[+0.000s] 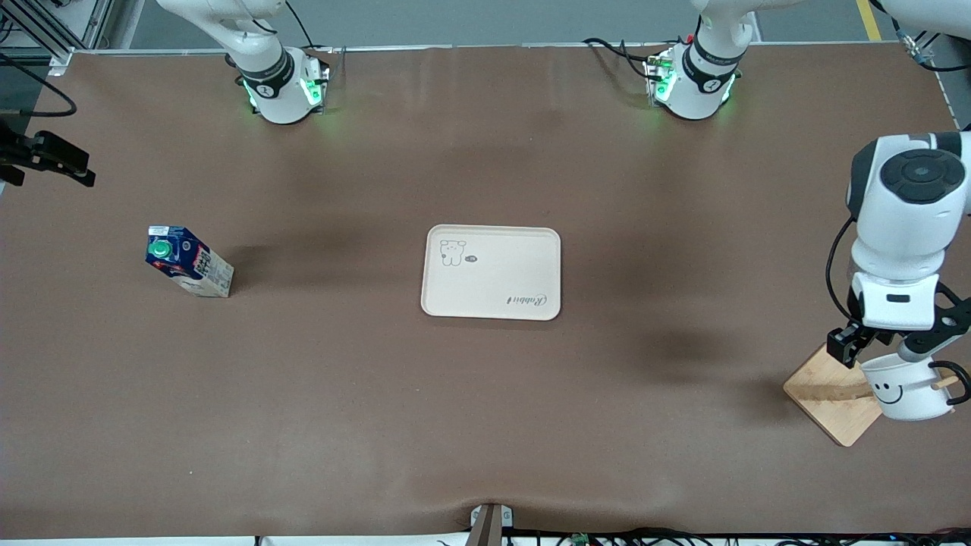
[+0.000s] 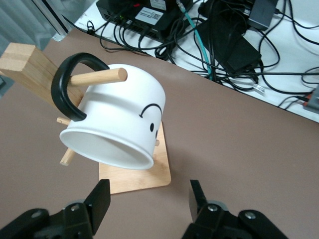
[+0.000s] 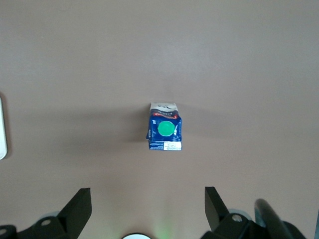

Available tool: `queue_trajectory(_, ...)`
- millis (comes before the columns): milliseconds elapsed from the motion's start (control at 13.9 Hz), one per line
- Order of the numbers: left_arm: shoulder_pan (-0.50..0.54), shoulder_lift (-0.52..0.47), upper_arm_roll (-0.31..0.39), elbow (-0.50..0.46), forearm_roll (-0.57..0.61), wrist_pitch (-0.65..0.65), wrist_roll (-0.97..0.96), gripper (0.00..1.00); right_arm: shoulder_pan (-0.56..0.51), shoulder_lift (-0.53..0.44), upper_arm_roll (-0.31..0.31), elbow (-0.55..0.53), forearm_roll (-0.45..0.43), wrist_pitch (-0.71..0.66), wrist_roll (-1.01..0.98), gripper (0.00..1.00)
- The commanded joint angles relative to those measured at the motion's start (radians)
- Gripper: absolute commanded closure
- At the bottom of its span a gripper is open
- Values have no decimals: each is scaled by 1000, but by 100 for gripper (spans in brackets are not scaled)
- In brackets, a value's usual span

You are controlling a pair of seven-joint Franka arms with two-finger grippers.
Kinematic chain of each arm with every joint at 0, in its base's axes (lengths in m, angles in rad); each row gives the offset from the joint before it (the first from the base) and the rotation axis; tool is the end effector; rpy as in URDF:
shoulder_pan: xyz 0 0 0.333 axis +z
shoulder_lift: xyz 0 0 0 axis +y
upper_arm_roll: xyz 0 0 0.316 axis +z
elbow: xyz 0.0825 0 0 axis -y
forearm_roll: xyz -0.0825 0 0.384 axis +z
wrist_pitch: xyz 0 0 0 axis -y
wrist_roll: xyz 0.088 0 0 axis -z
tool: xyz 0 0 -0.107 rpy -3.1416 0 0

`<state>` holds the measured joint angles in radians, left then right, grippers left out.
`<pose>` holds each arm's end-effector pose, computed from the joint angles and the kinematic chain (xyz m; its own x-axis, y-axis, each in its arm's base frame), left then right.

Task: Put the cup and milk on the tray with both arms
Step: 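Lower the left gripper to the mug rim while the right gripper reaches the milk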

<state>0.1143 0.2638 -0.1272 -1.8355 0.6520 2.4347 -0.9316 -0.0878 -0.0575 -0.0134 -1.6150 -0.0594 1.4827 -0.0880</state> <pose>0.6537 -0.0010 0.4238 0.7641 0.3738 0.5258 0.5053 -0.8535 -0.1275 0.5234 -0.0602 0.6277 0.9967 -0.0182 -0.0794 -0.0141 -0.9986 0.0518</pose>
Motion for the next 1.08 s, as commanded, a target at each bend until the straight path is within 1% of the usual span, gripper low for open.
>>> queue_trajectory(0, 2, 15, -2, 10, 84, 12, -67, 31, -23, 11, 9, 21, -2, -9, -4, 0)
queue_trajectory(72, 2, 18, -2, 10, 98, 13, -82, 32, -20, 16, 9, 20, -2, -9, -4, 0)
queue_trajectory(144, 2, 20, 0, 9, 106, 29, -94, 33, -17, 43, 10, 21, -4, -10, -6, 0)
queue_trajectory(216, 5, 26, 0, 9, 104, 38, -105, 36, -21, 59, 10, 21, -4, -10, -6, 0)
queue_trajectory(361, 8, 35, 0, 10, 106, 64, -115, 39, -29, 123, 9, 20, -5, -10, -6, 0)
queue_trajectory(577, 16, 49, 1, 9, 127, 89, -115, 39, -43, 188, 9, 3, -5, -36, -6, 0)
queue_trajectory(721, 25, 49, 1, 4, 147, 89, -115, 39, -46, 256, 9, -3, -5, -39, -6, 0)
queue_trajectory(793, 28, 49, 1, 2, 149, 89, -113, 39, -52, 284, 9, -12, -5, -6, -7, 0)
queue_trajectory(938, 30, 51, 1, 4, 149, 89, -108, 39, -67, 288, 10, -104, -4, 137, -9, 0)
queue_trajectory(1010, 30, 54, 3, 4, 159, 89, -110, 39, -70, 289, 10, -146, -4, 175, -28, 0)
